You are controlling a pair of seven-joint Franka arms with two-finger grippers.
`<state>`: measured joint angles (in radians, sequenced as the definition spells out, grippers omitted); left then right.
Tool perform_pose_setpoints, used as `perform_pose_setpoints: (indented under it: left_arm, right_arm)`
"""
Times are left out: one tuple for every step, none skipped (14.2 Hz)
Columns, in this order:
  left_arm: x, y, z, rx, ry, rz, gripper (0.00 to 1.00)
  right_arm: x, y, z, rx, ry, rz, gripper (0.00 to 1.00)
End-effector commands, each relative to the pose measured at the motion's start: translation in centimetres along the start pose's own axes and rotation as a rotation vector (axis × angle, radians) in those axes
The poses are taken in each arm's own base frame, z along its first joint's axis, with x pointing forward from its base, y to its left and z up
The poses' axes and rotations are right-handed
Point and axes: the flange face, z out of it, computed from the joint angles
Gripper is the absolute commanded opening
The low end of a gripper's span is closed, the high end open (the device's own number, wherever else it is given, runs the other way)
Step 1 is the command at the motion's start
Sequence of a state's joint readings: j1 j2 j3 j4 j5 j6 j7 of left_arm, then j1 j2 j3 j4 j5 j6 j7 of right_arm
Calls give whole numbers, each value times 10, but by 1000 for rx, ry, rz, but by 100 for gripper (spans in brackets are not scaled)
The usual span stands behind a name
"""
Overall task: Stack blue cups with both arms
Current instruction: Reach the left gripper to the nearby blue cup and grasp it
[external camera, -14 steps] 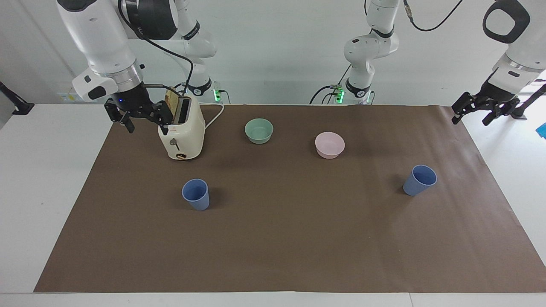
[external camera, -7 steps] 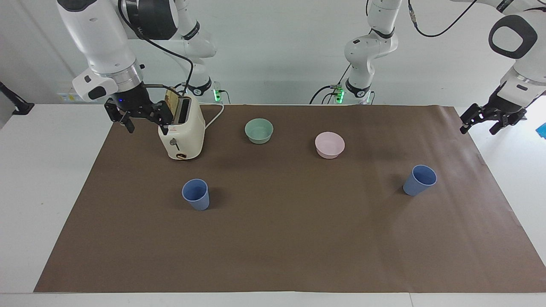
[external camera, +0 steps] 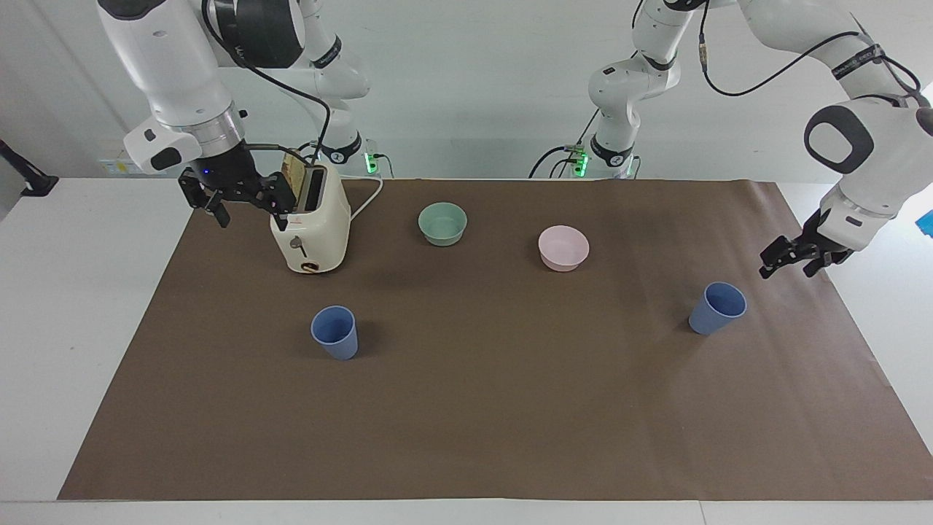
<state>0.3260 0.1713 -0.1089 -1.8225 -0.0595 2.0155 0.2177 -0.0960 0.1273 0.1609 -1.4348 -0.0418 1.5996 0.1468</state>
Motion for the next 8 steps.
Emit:
perform_pose_setpoints:
  left_arm:
    - [3,17,13,-35,4,-51,100]
    - [5,22,20,-45,-4,-53,100]
    - [4,24,26,-48,-10,-57,100]
    - [4,23,30,-48,-7,-59,100]
    - [3,24,40,-61,-14,-66,100]
    - [1,28,46,-74,-21,-70,100]
    - [0,32,52,-79,-32,-75,91]
    - [-2,34,56,-78,-35,-74,83]
  right_arm:
    - [-4,3,-1,4,0,-7,100]
    - [-4,3,-1,4,0,-7,100]
    - [-4,3,-1,4,0,-7,100]
    - [-4,3,-1,4,0,-7,100]
    - [-4,3,-1,4,0,-7,100]
    - [-4,3,-1,4,0,-7,100]
    - [-4,3,-1,4,0,-7,100]
    - [-4,3,-1,4,0,-7,100]
